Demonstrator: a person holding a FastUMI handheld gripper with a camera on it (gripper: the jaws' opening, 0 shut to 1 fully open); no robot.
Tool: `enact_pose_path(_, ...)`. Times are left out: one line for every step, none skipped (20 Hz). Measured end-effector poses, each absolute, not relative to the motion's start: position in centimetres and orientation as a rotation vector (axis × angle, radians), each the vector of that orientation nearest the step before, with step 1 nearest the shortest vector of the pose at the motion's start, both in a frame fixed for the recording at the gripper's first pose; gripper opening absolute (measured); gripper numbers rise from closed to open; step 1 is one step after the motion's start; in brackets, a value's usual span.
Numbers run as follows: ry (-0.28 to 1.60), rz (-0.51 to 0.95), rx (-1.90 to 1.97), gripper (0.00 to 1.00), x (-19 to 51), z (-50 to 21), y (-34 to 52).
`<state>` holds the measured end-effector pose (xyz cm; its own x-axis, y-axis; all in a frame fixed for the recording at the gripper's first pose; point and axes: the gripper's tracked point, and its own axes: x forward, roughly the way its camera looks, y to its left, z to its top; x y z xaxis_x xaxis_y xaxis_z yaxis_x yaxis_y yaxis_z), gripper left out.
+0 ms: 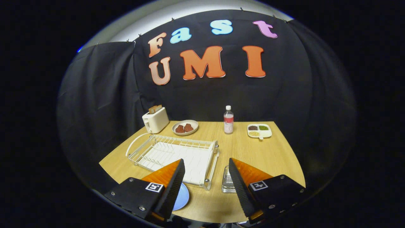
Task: Take the plate from the dish rack, then take the spoon from the basket and place it into the plate.
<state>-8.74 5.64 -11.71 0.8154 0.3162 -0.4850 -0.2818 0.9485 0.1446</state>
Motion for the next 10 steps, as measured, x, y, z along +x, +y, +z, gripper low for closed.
enact_pose_path(0.497, 0.318, 0.066, 0.84, -8.3, -10.3, 5.6)
enact_pose_path(0.463, 0.316, 0.066, 0.84, -7.8, -8.9, 5.5)
enact_pose_path(0.431, 0.313, 0.065, 0.85, -7.3, -7.5, 5.3)
enact_pose_path(0.401, 0.31, 0.065, 0.86, -6.9, -6.2, 5.1)
enact_pose_path(0.372, 0.305, 0.06, 0.89, -6.7, -4.9, 4.8)
enact_pose_path(0.338, 0.294, 0.055, 0.91, -6.2, -3.6, 4.4)
enact_pose_path(0.309, 0.288, 0.051, 0.93, -6.0, -2.4, 4.1)
enact_pose_path(0.283, 0.283, 0.051, 0.93, -5.7, -1.3, 3.9)
enact_pose_path(0.263, 0.278, 0.05, 0.93, -5.6, -0.5, 3.6)
enact_pose_path(0.242, 0.269, 0.05, 0.93, -5.4, 0.4, 3.3)
